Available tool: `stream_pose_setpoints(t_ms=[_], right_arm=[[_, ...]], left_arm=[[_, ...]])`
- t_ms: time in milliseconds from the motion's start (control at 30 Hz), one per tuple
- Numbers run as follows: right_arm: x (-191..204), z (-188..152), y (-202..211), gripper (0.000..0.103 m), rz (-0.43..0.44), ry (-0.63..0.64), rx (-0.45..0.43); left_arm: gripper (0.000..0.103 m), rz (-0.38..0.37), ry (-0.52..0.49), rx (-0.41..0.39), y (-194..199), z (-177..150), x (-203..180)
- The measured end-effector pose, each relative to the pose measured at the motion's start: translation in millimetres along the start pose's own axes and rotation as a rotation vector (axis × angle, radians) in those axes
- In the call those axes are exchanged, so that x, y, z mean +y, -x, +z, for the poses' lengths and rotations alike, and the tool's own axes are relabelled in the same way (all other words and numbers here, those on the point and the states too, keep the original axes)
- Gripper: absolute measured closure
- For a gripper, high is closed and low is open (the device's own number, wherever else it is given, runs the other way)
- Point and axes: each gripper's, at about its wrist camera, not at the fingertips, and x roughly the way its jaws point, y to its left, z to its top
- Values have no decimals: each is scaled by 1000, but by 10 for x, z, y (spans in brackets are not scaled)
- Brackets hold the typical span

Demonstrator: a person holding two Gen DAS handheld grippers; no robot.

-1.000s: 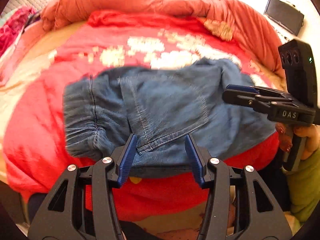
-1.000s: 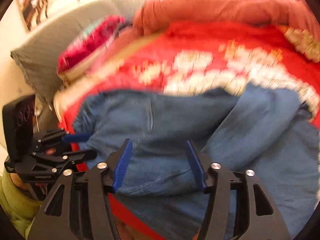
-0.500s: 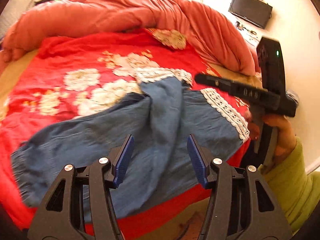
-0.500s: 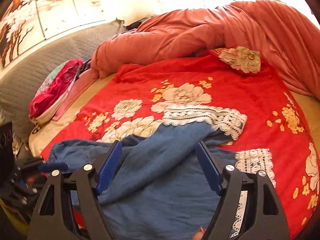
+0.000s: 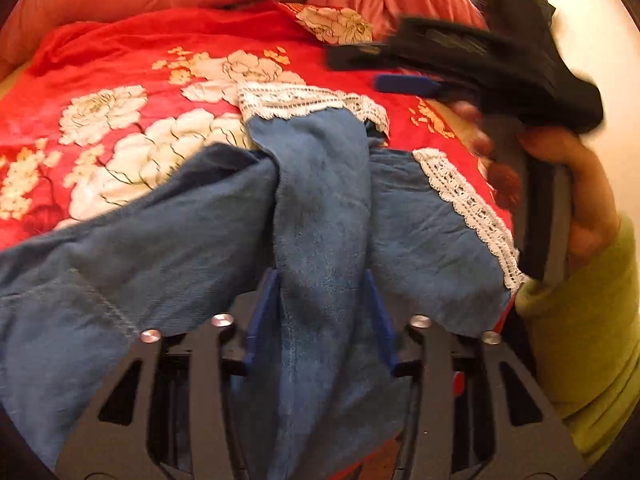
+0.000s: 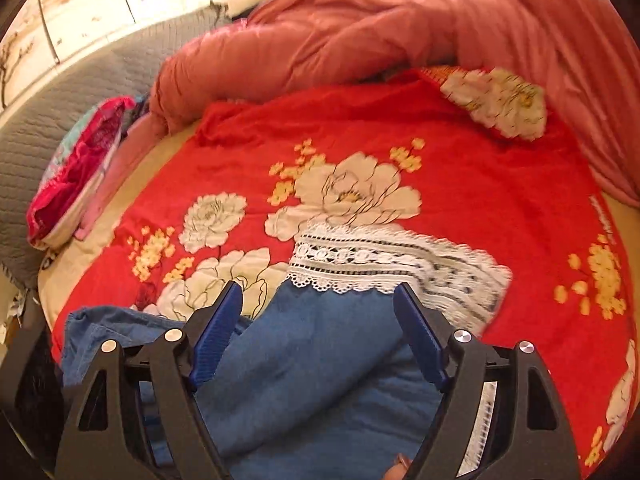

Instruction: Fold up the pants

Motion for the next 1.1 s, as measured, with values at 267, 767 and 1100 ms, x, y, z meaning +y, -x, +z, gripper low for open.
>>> stream_pose_setpoints(t_ms=[267, 767, 1100], right_arm=[[353, 332, -851, 26, -144, 50, 133], [38, 232, -567, 94, -109, -27, -10], [-476, 5, 583, 94, -56, -212, -217]], left_arm=[[88, -36, -61, -17, -85, -94, -84], [88, -71, -47, -56, 103, -95, 67], [87, -55, -52, -100, 95, -64, 84]])
